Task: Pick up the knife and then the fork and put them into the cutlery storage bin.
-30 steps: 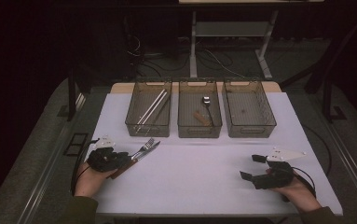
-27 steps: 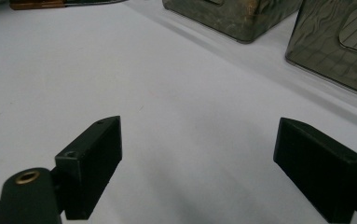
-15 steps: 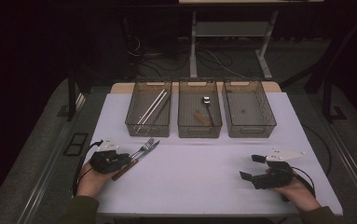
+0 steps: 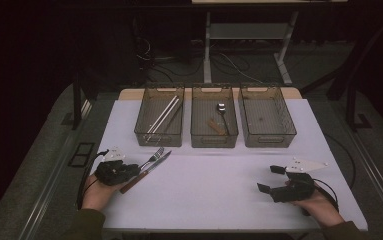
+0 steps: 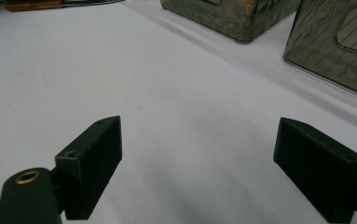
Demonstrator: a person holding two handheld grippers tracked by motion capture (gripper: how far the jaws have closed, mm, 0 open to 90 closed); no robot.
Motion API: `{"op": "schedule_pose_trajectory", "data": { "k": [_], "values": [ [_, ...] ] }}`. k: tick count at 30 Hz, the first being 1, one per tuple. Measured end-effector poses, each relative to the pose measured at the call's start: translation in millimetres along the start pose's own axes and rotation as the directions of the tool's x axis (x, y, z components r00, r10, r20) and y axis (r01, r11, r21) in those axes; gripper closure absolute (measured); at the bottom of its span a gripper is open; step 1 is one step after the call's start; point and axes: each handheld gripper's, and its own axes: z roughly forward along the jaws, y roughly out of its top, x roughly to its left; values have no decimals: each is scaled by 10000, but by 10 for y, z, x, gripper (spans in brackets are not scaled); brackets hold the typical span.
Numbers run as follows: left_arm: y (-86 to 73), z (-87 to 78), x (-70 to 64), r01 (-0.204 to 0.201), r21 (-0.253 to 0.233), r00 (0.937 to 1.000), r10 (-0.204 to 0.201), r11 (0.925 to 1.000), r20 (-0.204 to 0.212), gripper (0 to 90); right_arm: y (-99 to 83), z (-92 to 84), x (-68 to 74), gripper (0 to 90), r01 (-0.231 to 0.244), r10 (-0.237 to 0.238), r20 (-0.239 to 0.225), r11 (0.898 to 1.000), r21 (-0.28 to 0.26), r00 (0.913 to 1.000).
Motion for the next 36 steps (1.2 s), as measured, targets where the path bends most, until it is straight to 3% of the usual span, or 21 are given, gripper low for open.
{"op": "schedule_pose_trajectory", "data": {
  "k": [6, 8, 18, 22, 28, 36],
  "values": [
    [94, -131, -51, 267, -363, 9996, -265, 9990, 54, 766, 27, 21, 26, 151, -151, 150, -70, 9997, -167, 9999],
    [145, -155, -111, 181, -438, 9998, -175, 9989, 134, 766, 46, 40, 37, 150, -279, 276, -154, 9994, -195, 9995],
    [469, -28, -557, -439, -634, 9970, 477, 9970, 606, 766, 244, 87, 76, 151, -491, 482, -327, 9984, -272, 9983],
    [594, 61, -721, -556, -765, 9951, 615, 9955, 771, 766, 335, 100, 60, 151, -624, 599, -689, 9974, -351, 9958],
    [786, 215, -1023, -901, -1005, 9881, 1016, 9909, 1158, 765, 457, 158, 94, 154, -580, 543, -742, 9971, -493, 9958],
    [983, 483, -1407, -1516, -1050, 9722, 1674, 9828, 1637, 765, 617, 343, 79, 242, -1115, 1031, -1089, 9910, -737, 9887]
  ]
}}
